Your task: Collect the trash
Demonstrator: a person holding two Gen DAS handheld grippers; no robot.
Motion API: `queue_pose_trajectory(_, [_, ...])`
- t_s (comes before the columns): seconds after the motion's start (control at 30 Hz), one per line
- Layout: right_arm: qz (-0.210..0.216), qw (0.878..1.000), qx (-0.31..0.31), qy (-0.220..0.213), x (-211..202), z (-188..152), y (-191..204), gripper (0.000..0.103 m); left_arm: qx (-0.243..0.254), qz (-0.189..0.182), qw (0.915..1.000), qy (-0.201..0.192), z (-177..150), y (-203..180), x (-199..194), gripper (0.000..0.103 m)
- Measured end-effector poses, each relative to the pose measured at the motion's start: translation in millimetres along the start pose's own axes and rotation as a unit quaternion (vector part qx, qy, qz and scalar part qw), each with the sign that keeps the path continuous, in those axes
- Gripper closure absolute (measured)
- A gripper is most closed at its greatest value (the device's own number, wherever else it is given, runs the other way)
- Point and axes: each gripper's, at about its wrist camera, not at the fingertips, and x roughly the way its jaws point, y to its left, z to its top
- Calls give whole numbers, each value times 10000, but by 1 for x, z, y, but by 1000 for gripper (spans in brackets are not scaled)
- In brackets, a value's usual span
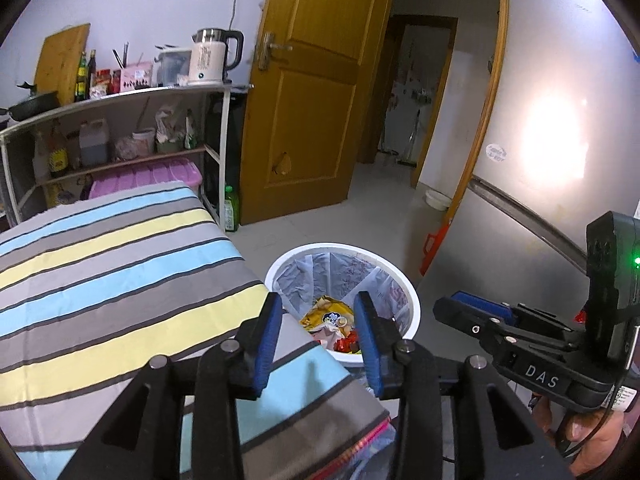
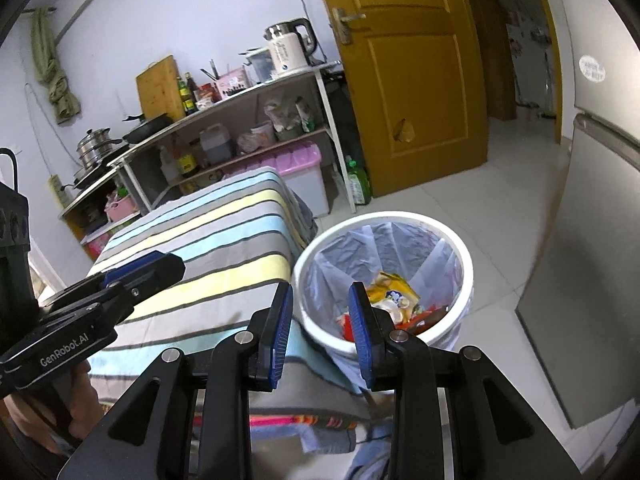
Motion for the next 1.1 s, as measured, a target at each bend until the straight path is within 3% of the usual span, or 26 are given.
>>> queue_pose_trajectory(0.2, [-52,9997,-207,-142,-21,-16,16,73,-4,112,9998,-152,-16,0,-26,64])
queue_pose_trajectory(0.33, [-89,9994,-302,-148,-30,-26,20,64,-27,175,9997,-193,-28,2,-41,64])
queue_pose_trajectory(0.43, [-141,9989,-399,-187,-36,-32,22,63,-27,217,9996,-195,-37,2,-48,64])
queue_pose_trajectory(1.1, [-307,9976,-563,-257,-47,-50,27,62,-39,373,9991,-208,-56,2,-57,64])
